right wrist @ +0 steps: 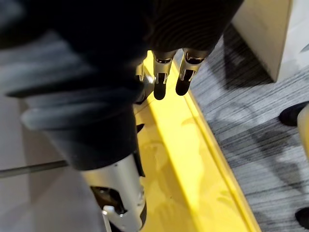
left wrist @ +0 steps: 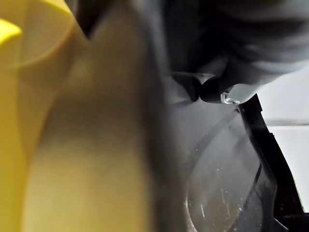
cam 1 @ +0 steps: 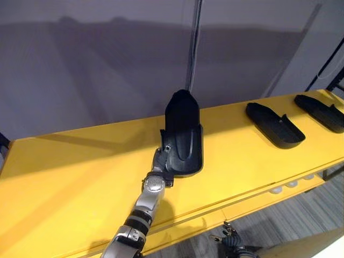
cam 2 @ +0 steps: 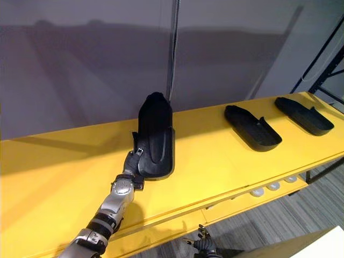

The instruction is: Walk over and take plastic housings, then place them on the shelf

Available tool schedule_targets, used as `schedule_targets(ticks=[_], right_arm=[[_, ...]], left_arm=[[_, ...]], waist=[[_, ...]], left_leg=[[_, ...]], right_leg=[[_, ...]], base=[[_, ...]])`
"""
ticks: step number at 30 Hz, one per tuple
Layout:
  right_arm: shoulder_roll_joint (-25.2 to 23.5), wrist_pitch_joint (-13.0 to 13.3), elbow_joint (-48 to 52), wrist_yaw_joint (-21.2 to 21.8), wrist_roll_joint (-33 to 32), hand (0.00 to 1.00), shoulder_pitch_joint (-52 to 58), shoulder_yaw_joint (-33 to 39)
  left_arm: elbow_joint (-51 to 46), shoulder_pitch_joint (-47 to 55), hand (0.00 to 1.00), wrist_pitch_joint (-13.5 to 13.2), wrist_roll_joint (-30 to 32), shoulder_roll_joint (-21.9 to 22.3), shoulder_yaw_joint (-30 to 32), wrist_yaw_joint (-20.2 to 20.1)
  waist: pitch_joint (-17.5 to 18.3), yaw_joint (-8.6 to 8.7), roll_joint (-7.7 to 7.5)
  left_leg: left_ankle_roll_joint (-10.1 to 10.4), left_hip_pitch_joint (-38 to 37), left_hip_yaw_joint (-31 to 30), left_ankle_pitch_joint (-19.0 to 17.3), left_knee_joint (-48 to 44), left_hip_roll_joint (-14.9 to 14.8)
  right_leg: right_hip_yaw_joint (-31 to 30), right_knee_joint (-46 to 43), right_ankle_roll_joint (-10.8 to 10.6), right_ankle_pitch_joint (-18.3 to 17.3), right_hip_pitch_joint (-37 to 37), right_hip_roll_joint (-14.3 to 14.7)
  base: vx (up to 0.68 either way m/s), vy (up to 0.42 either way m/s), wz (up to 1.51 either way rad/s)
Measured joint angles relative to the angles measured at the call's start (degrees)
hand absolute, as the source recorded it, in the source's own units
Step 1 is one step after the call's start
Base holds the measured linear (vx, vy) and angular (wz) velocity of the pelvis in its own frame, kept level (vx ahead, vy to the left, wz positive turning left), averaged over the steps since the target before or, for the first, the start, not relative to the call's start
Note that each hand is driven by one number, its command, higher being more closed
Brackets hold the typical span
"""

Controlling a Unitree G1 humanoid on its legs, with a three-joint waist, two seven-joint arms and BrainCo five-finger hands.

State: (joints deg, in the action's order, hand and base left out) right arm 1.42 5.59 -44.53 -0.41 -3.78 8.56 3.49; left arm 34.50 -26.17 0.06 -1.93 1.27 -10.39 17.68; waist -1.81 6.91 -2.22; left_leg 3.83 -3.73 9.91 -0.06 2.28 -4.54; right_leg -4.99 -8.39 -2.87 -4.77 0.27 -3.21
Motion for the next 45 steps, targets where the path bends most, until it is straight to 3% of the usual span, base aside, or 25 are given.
schedule_targets(ticks=[9,13,14,23,36,45], right_arm=[[2.5,-0.2,-1.4,0.0,-0.1,0.00,-0.8,-0.2],[2.5,-0.5,-1.4,0.0,-0.1,0.00,-0.7,-0.2],[2.5,-0.6,-1.4,0.0,-0.2,0.00,-0.7,-0.2],[2.4,-1.0,-3.5,0.0,-0.5,0.00,-3.1,1.0],[2.5,-1.1,-3.8,-0.1,-0.5,0.00,-5.9,1.0],[2.3,-1.2,-3.4,-0.2,-1.4,0.00,-5.9,1.1]], left_arm=[[8.2,-6.5,1.00,0.6,-0.2,1.3,2.2,0.6],[10.4,-8.7,1.00,0.4,-4.9,1.8,2.2,0.9],[11.1,-9.3,0.00,0.1,-6.4,1.9,2.2,0.9],[11.7,-12.1,0.00,-1.4,-12.5,3.7,2.2,1.0],[12.6,-14.3,0.00,-1.6,-13.8,5.0,2.0,0.8],[4.8,-10.0,0.00,-1.5,-14.9,5.2,-0.1,1.5]], waist=[[-2.2,1.54,0.61],[-2.3,1.73,0.51],[-2.3,1.72,0.51],[-2.3,1.72,0.55],[-4.3,1.92,0.50],[-5.1,1.80,0.50]], left_leg=[[0.0,-0.1,0.8,2.9,2.9,0.2],[0.2,0.6,1.0,3.2,2.9,0.0],[0.2,0.6,1.1,3.2,3.0,0.1],[0.1,0.8,1.0,3.3,2.7,0.1],[0.1,0.3,-0.4,3.3,2.9,0.2],[0.0,0.2,-0.5,3.3,2.7,0.0]], right_leg=[[-0.9,3.2,-0.1,0.8,-0.7,0.0],[-1.7,4.2,-0.6,1.2,-1.1,0.2],[-2.1,4.3,-0.6,1.3,-1.1,0.2],[-2.0,5.5,-0.3,2.0,-0.4,0.5],[-0.7,6.0,-0.2,2.0,0.9,0.4],[-0.3,6.0,-0.2,2.1,1.2,0.5]], base=[[-0.17,0.003,-0.08],[-0.08,0.019,-0.07],[-0.01,0.031,-0.07],[0.06,0.012,-0.01],[-0.01,0.016,0.05],[0.00,0.000,0.00]])
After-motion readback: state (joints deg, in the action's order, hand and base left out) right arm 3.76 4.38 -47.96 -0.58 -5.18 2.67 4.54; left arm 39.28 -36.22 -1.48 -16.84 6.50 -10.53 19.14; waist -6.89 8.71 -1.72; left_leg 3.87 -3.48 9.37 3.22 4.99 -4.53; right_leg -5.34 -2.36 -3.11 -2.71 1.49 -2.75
